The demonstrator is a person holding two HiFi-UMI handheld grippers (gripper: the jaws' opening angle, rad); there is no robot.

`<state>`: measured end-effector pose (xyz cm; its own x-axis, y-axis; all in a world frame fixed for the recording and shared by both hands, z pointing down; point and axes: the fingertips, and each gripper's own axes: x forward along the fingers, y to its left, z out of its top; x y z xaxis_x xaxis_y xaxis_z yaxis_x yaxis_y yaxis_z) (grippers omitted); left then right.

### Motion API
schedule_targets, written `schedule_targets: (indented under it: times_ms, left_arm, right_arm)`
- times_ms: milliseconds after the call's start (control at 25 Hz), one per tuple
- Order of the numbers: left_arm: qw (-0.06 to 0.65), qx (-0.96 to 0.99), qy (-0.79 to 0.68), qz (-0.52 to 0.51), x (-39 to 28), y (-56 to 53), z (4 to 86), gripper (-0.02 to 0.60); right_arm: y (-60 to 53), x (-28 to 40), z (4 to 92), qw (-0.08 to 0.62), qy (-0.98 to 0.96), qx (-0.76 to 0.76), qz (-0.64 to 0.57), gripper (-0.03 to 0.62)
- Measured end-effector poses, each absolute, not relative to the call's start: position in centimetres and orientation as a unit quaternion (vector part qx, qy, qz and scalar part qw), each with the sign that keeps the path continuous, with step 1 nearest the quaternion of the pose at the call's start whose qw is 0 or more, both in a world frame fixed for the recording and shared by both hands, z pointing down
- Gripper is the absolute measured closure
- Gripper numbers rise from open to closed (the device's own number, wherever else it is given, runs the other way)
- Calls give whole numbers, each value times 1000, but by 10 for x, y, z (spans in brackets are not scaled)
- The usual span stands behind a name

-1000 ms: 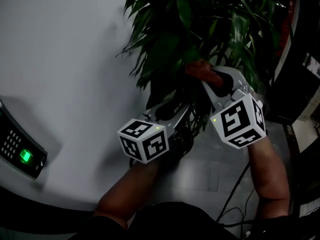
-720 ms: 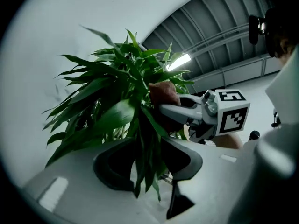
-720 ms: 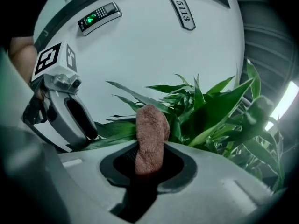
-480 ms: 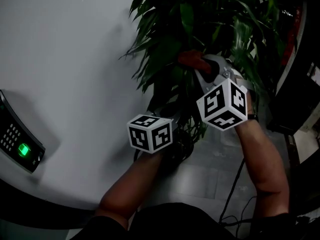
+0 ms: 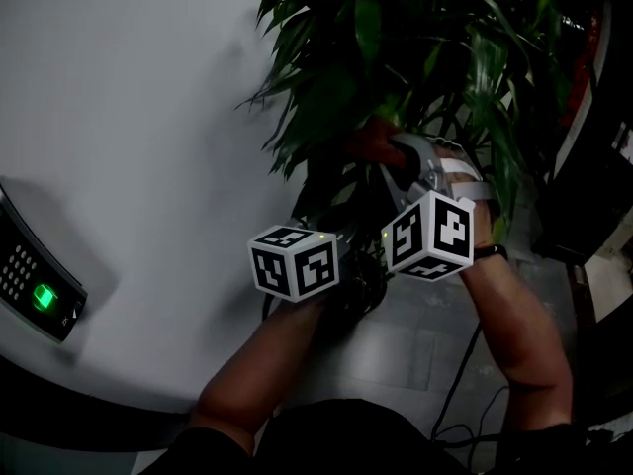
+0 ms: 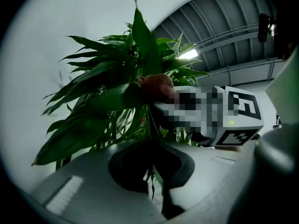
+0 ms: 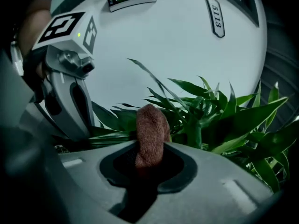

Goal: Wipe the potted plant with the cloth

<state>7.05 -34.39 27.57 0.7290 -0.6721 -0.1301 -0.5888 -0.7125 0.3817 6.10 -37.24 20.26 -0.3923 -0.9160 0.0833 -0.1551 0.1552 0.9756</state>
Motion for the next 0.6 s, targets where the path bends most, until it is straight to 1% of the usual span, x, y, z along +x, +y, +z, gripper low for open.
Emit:
schedule_targets:
  times_ms: [200,600]
  left_arm:
    - [124,916,-368,-103,71,-346,278,563]
    - [111,916,-373,-91,71,-348,278,563]
  right_arm:
    - [-364,62,225,383,-683,386,-487,522]
    - [-348,62,255,413,-712,342,-454,522]
